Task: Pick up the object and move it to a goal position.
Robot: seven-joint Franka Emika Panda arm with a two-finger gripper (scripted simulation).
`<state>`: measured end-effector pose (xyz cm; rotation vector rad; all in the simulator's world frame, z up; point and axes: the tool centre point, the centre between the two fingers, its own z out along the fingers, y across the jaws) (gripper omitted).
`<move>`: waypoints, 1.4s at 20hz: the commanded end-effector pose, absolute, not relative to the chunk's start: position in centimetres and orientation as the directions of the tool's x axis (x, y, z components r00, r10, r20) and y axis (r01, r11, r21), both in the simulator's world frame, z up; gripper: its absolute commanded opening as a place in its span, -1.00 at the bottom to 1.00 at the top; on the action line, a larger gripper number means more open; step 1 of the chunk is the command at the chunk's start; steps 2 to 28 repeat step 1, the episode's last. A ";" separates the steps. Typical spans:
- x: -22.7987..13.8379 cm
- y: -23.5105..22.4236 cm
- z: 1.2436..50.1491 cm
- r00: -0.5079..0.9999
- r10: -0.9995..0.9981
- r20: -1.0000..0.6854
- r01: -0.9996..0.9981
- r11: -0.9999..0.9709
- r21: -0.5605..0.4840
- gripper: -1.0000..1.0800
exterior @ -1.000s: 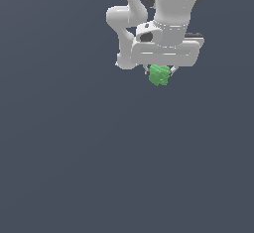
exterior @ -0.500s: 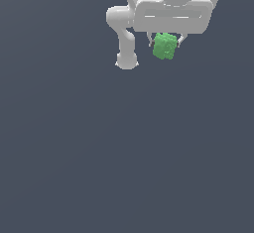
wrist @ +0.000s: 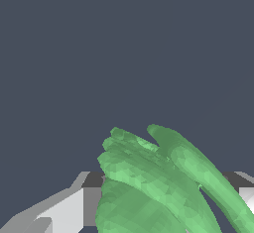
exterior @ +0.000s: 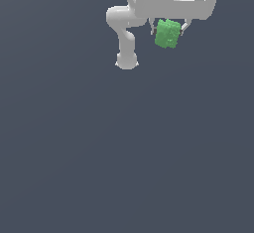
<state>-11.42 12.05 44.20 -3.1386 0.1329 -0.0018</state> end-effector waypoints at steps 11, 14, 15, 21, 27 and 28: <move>-11.4 12.1 44.3 0.996 -0.085 0.000 -0.085 -0.996 0.000 -1.00; -11.4 12.1 44.3 0.996 -0.085 0.000 -0.085 -0.996 0.000 -1.00; -11.4 12.1 44.3 0.996 -0.085 0.000 -0.085 -0.996 0.000 -1.00; -11.4 12.1 44.3 0.996 -0.085 0.000 -0.085 -0.996 0.000 -1.00; -11.4 12.1 44.3 0.996 -0.085 0.000 -0.085 -0.996 0.000 -1.00; -11.4 12.1 44.3 0.996 -0.085 0.000 -0.085 -0.996 0.000 -1.00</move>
